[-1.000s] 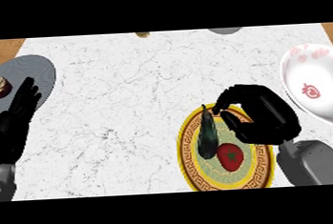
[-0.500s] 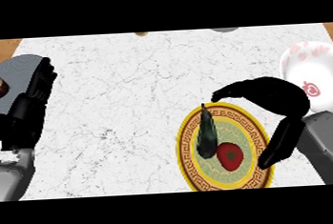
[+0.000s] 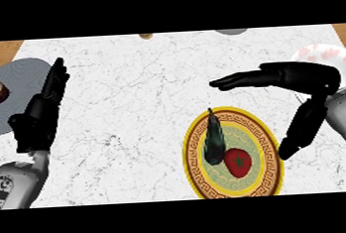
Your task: Pick the tomato from the plate and place it in the bowl
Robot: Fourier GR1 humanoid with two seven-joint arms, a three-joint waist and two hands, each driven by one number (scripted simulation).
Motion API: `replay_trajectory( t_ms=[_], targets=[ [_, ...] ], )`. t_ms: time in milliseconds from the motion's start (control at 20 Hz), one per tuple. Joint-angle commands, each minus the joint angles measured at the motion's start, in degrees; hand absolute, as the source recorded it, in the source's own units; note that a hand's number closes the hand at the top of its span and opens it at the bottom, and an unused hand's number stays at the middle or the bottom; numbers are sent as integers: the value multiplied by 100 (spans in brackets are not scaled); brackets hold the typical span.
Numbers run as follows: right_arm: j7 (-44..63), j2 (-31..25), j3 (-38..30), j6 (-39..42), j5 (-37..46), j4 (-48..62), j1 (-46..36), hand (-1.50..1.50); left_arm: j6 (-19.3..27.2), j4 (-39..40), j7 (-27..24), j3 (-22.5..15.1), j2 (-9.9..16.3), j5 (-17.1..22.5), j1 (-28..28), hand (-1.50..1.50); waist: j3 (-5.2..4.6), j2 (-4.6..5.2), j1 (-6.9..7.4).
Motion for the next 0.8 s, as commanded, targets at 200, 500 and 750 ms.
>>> replay_trajectory(
  t_ms=[200, 500, 750],
  targets=[
    [-1641, -241, 1144, 357, 1777, -59, -404, -150, 54, 0, 136, -87, -82, -176, -145, 0, -11, -10, -2],
    [-2279, -318, 2252, -350, 2633, -167, -406, -150, 228, -70, 315, -128, -180, -359, -123, 0, -22, -70, -126],
    [-2833, -510, 2979, -1040, 3392, 319, -551, -150, 105, -220, 503, 30, -74, -265, -102, 0, -25, -88, -128]
  ],
)
